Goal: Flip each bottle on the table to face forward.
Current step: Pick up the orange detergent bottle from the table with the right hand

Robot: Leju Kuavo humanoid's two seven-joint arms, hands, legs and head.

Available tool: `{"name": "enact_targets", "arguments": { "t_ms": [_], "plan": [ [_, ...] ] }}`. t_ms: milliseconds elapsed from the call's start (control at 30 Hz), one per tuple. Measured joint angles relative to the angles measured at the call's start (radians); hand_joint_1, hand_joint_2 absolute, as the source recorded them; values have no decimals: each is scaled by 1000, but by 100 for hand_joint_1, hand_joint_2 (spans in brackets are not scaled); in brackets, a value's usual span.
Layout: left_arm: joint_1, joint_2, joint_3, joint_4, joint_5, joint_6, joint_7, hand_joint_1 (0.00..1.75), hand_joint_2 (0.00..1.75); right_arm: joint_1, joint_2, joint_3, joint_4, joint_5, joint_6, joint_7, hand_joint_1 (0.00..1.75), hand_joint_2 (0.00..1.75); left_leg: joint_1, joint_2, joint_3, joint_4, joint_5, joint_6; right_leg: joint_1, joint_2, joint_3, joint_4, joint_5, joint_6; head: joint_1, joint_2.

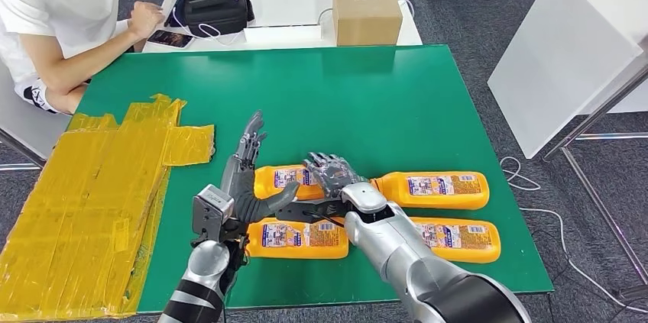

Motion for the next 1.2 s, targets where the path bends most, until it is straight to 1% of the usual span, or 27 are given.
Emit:
{"name": "enact_targets", "arguments": {
  "t_ms": [1000, 1133, 1200],
  "plan": [
    [-3, 0, 0, 11, 0, 0, -1, 0, 175, -9, 0, 0, 15, -1, 0, 0, 0, 175, 0, 0, 0, 0, 0, 0, 0, 0, 0, 0, 0, 0, 0, 0],
    [-4, 0, 0, 11, 0, 0, -1, 0, 175, -10, 0, 0, 17, -1, -3, 1, 175, 175, 0, 0, 0, 0, 0, 0, 0, 0, 0, 0, 0, 0, 0, 0],
    [-5, 0, 0, 12, 0, 4, -1, 0, 175, -7, 0, 0, 18, 3, -54, 22, 175, 175, 0, 0, 0, 0, 0, 0, 0, 0, 0, 0, 0, 0, 0, 0]
  ]
}}
